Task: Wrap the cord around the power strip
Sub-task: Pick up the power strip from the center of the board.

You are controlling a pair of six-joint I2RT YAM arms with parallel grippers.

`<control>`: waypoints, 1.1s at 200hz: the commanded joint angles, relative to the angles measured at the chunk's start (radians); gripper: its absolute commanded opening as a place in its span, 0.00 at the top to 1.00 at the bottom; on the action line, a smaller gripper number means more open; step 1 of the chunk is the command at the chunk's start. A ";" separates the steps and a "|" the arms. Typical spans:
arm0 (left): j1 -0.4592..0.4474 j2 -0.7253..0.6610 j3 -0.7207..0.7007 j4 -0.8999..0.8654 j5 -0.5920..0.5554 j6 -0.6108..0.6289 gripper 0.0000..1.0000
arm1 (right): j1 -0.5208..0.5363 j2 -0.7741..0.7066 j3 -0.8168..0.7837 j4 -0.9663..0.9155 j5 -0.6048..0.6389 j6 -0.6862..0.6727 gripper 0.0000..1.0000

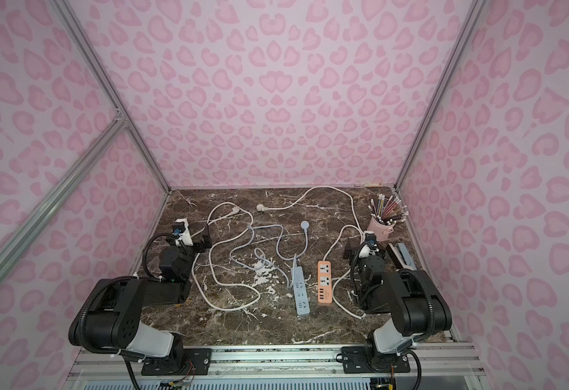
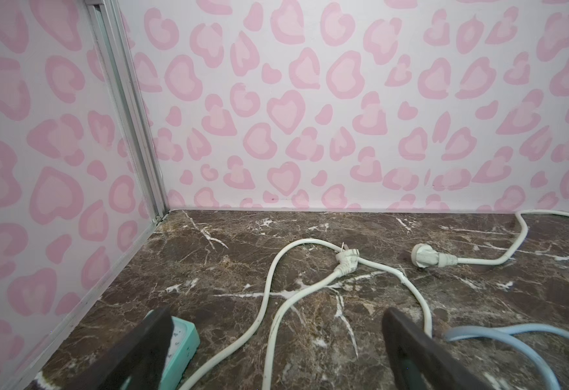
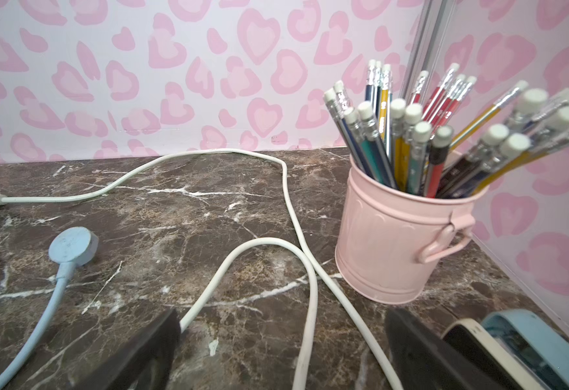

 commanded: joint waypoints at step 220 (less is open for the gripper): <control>0.024 0.000 0.004 0.049 0.045 0.002 0.02 | -0.026 0.002 0.020 0.033 -0.064 0.007 0.00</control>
